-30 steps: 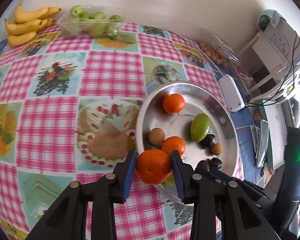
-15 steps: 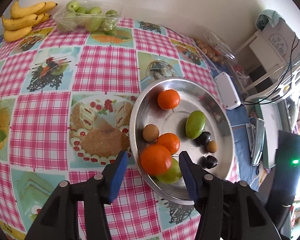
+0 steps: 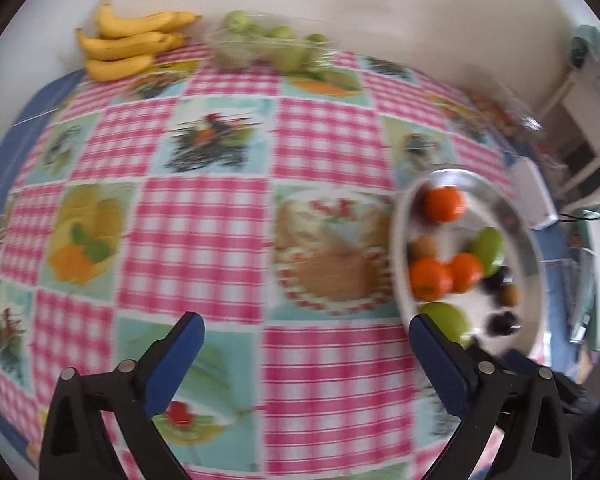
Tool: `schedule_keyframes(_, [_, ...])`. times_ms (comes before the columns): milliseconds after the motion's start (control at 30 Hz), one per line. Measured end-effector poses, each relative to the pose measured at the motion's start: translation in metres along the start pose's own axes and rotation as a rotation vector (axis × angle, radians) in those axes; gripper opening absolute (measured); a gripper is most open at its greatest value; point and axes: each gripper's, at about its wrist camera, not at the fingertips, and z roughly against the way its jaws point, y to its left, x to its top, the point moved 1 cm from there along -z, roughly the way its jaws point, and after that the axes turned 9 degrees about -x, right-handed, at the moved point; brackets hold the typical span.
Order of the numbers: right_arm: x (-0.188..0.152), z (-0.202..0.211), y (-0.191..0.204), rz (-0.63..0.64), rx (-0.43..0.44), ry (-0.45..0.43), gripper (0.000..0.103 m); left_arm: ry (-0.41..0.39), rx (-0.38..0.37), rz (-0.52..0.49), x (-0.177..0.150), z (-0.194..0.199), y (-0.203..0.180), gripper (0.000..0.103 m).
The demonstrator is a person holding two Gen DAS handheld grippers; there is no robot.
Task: Organize fruits
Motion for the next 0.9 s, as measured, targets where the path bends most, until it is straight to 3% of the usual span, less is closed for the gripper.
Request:
schedule_keyframes(233, [-0.01,0.009,0.01,0.035,0.001,-0.059,0.096,0.002,0.087,0.04,-0.016,0.004,0.03,0.103])
schedule_keyframes(433, [-0.022,0.021,0.023,0.079,-0.015,-0.111,0.102,-0.006,0.169,-0.001,-0.03,0.02,0.035,0.103])
schedule_keyframes(600, [-0.038,0.034,0.027,0.106,-0.024,-0.136,0.103,-0.054,0.205,-0.017,-0.038,0.042,0.038,0.103])
schedule_keyframes(767, [-0.05,0.041,0.03,0.123,-0.024,-0.154,0.103,-0.045,0.218,-0.007,-0.052,0.051,0.044,0.103])
schedule_keyframes(900, [-0.057,0.046,0.029,0.129,-0.018,-0.164,0.103,-0.041,0.288,-0.015,-0.063,0.054,0.046,0.103])
